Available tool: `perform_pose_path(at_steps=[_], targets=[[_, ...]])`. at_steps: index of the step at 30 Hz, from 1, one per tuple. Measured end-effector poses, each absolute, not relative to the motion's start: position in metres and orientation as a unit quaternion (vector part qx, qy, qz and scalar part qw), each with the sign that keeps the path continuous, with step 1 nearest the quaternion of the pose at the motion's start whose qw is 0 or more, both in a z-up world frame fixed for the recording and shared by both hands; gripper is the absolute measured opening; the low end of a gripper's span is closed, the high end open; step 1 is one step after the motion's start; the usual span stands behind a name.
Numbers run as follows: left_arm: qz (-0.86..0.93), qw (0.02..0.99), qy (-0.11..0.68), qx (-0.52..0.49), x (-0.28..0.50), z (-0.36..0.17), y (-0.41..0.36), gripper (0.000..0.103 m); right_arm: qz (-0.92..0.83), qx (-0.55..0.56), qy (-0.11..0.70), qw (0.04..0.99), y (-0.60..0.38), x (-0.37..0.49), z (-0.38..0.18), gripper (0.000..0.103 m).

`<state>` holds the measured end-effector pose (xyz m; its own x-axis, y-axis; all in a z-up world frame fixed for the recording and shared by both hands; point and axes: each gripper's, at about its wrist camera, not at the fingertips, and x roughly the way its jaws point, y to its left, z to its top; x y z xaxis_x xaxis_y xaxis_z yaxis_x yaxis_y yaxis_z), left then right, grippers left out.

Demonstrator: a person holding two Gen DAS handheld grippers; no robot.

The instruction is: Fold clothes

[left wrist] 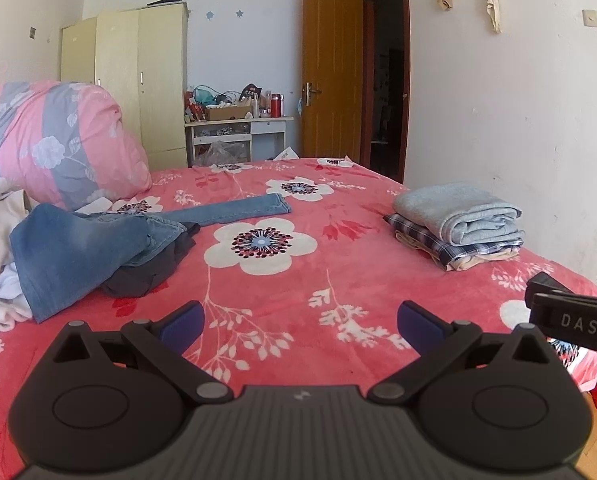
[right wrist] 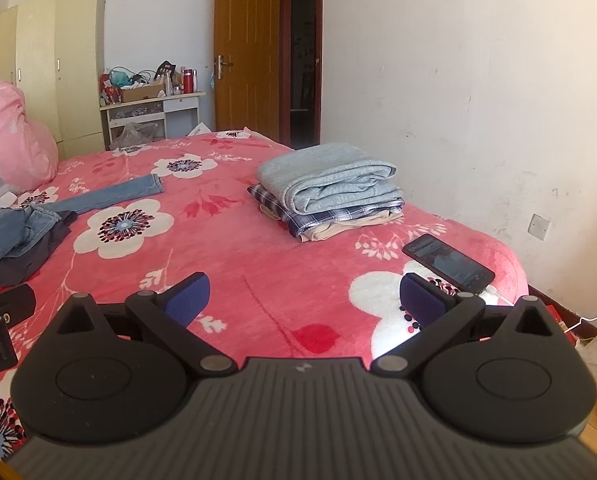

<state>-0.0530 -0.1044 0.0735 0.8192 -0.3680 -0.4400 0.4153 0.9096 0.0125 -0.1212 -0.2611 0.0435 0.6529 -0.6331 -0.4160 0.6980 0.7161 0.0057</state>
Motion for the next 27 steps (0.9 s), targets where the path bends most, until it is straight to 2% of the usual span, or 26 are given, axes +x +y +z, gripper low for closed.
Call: perform_pose_path(at_steps=[27], targets=[[-0.213, 0.947, 0.235, 0.055, -0.0503, 0.0681, -0.1045, 0.103, -0.366, 0.082, 0.202, 0.905, -0.2608, -0.1152, 0.0408, 0.102]])
